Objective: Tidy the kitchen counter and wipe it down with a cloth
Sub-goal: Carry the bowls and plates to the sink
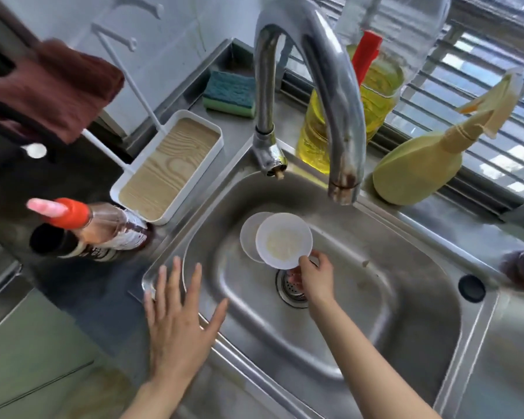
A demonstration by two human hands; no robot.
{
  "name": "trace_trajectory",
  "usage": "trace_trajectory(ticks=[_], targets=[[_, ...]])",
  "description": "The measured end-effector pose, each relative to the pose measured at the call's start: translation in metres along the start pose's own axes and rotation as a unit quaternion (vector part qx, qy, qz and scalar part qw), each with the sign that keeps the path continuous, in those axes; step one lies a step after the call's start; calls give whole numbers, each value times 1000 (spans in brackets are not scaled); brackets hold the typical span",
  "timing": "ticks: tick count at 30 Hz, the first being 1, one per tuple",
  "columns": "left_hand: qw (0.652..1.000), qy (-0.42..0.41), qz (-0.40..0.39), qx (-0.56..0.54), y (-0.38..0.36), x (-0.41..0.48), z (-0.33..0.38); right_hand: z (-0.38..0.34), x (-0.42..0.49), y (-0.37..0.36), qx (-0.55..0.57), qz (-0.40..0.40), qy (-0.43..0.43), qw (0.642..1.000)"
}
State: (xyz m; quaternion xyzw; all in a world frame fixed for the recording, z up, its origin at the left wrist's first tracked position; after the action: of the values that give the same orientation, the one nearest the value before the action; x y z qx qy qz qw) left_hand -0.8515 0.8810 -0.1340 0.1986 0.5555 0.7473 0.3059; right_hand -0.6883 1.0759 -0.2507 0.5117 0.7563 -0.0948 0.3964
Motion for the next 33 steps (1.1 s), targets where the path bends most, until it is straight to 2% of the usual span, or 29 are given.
trace_trajectory(ticks=[3, 12, 17, 22, 25, 28, 31, 33], targets=[[999, 41, 23, -4, -2, -4, -15, -4, 9, -22, -28, -19, 7, 999], [998, 46, 24, -19, -3, -2, -13, 7, 14, -44, -80, -47, -17, 996], [998, 50, 17, -29, -3, -3, -15, 18, -6, -28, -74, -37, -34, 996], [996, 64, -49, -28, -8, -4, -17, 29, -58, -17, -103, -87, -36, 990], [994, 58, -89, -39, -4, -3, -15, 4, -89, -11, -152, -104, 36, 982], [974, 78, -119, -174, 10, -18, -20, -27, -130, -17, -209, -115, 132, 962], [909, 134, -97, -382, 46, -73, -44, -40, -187, -48, -251, -168, 197, 933], [867, 193, -63, -455, 66, -127, -77, -34, -223, -82, -290, -221, 229, 902]])
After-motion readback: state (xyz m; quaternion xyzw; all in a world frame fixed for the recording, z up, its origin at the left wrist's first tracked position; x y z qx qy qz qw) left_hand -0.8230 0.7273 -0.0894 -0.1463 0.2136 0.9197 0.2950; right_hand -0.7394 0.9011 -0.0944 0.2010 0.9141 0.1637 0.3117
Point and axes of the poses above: each hand's wrist, its own x-axis towards the middle knuckle, its own y-axis out of the back of the hand, z = x × y, the point moved 10 cm from there along x, towards the middle knuckle, and after that the axes turned 6 degrees about -x, right-handed, at the moved point
